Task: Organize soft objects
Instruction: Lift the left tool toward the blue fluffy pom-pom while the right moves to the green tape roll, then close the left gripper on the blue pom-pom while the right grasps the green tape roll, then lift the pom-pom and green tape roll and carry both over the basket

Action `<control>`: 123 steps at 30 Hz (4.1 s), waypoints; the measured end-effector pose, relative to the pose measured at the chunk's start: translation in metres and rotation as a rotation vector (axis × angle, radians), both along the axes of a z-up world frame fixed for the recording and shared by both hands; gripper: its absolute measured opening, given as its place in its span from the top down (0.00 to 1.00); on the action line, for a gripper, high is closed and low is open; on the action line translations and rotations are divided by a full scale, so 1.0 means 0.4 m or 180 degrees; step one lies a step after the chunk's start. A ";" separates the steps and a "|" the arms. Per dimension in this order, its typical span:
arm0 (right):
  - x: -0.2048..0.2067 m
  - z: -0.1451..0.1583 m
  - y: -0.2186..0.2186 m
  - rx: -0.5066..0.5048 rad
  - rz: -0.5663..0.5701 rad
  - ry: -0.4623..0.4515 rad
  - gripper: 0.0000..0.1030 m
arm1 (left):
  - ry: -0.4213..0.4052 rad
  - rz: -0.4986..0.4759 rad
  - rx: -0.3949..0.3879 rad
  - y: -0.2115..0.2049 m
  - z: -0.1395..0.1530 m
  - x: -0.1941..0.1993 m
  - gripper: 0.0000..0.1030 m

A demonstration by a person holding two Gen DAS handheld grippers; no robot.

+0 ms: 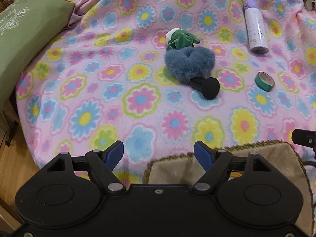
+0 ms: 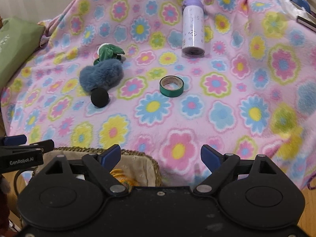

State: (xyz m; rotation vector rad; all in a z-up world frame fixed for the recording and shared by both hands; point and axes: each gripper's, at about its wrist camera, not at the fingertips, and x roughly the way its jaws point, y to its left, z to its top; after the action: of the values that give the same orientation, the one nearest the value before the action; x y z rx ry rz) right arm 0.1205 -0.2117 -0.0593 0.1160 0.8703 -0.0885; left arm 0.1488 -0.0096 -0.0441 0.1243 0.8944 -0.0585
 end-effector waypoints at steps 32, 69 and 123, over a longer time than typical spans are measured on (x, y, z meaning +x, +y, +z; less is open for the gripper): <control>0.343 -0.081 -0.129 0.0145 0.0035 -0.0041 0.06 | -0.0005 -0.0137 -0.0038 -0.050 -0.041 0.255 0.24; 0.381 -0.118 -0.086 -0.0338 0.0750 -0.0230 0.40 | -0.0174 -0.0429 -0.0014 -0.165 -0.072 0.440 0.08; 0.511 -0.164 -0.026 -0.0325 0.0889 -0.0455 0.20 | -0.0343 0.0237 -0.0493 0.005 -0.042 0.365 0.06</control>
State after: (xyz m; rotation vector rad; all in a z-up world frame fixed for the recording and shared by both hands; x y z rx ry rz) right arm 0.3247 -0.2220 -0.1247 -0.0943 0.7305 0.1352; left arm 0.2949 -0.0074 -0.0610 -0.0500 0.7830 -0.0509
